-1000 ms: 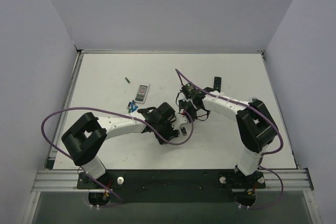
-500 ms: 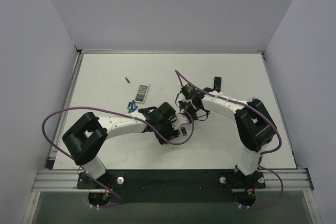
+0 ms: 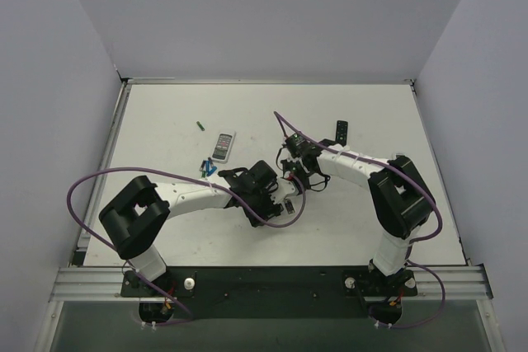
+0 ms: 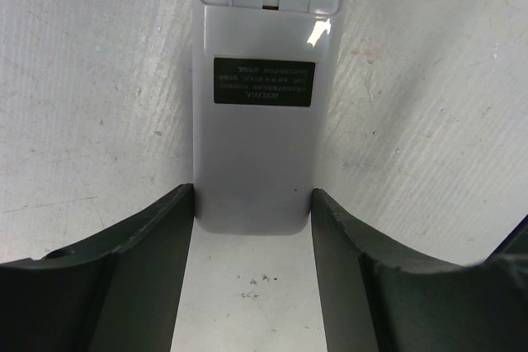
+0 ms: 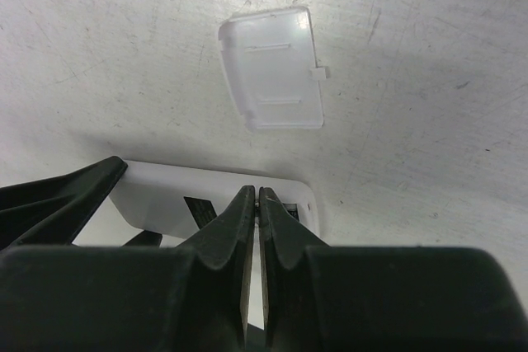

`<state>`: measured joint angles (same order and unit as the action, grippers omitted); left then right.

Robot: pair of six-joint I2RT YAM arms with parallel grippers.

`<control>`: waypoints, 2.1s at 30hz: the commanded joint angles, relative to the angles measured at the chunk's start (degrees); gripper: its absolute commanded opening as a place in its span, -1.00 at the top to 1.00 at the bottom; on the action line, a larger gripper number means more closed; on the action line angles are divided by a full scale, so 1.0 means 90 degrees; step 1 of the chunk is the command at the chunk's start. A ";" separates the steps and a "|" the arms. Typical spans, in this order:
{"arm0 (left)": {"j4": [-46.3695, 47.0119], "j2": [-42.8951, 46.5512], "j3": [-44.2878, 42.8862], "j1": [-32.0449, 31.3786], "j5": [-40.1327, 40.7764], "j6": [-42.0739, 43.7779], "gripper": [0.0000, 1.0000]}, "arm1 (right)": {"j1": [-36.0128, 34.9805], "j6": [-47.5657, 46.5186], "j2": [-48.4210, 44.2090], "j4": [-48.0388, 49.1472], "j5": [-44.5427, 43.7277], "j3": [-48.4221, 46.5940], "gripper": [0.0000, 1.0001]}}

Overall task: Load the batteries into the remote control
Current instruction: Load the battery into the remote control.

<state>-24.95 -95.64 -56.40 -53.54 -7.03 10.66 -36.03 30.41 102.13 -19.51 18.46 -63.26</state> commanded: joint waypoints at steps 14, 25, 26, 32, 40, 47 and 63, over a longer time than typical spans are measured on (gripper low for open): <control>0.0028 -0.0165 -0.0188 -0.0038 0.0263 -0.0246 0.26 | -0.0635 -0.0606 -0.0506 -0.0040 -0.1328 0.1043 1.00; 0.0028 -0.0097 -0.0159 -0.0057 0.0205 -0.0247 0.26 | -0.0411 -0.0304 -0.1229 -0.0215 -0.1299 0.0379 0.72; 0.0028 -0.0097 -0.0159 -0.0057 0.0205 -0.0246 0.26 | -0.0391 -0.0235 -0.1356 -0.0235 -0.1299 0.0369 0.68; 0.0028 -0.0097 -0.0159 -0.0057 0.0195 -0.0246 0.26 | -0.0323 -0.0196 -0.1397 -0.0449 -0.0880 0.0330 0.66; 0.0018 -0.0106 -0.0159 -0.0067 0.0205 -0.0266 0.27 | -0.0206 -0.0049 -0.1250 -0.0489 -0.0880 0.0555 0.66; 0.0018 -0.0116 -0.0159 -0.0067 0.0205 -0.0256 0.27 | -0.0157 -0.0098 -0.0909 -0.0430 -0.0694 0.0701 0.68; 0.0018 -0.0097 -0.0139 -0.0096 0.0205 -0.0266 0.27 | -0.0059 -0.0128 -0.0976 0.0116 -0.0459 0.1140 0.78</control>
<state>-23.66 -96.36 -57.47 -54.59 -6.26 8.08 -37.39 29.39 95.29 -19.70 13.21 -55.16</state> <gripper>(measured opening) 0.641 0.114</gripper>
